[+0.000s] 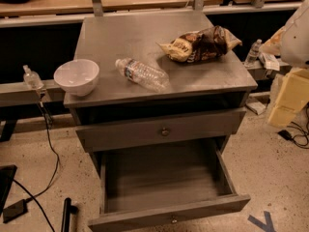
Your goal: Place brown chip bag into middle drawer
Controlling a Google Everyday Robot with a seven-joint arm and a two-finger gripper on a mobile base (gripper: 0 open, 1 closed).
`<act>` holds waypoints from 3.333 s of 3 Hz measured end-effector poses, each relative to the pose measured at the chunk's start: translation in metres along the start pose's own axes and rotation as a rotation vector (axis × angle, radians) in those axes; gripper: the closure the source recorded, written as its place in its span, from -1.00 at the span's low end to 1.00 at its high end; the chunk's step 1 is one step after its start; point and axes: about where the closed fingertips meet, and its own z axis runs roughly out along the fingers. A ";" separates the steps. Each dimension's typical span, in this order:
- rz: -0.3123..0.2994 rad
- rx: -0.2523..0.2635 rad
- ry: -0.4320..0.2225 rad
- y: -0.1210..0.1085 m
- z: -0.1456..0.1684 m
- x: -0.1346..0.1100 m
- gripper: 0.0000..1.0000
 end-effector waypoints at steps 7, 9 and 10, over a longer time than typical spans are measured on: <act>-0.467 0.284 -0.120 -0.211 0.105 -0.080 -1.00; -0.486 0.321 -0.077 -0.269 0.182 -0.084 -1.00; -0.503 0.308 -0.102 -0.273 0.201 -0.088 -0.65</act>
Offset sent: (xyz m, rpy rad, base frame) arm 0.0707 -0.0099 0.0241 -0.0096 -0.2449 0.2206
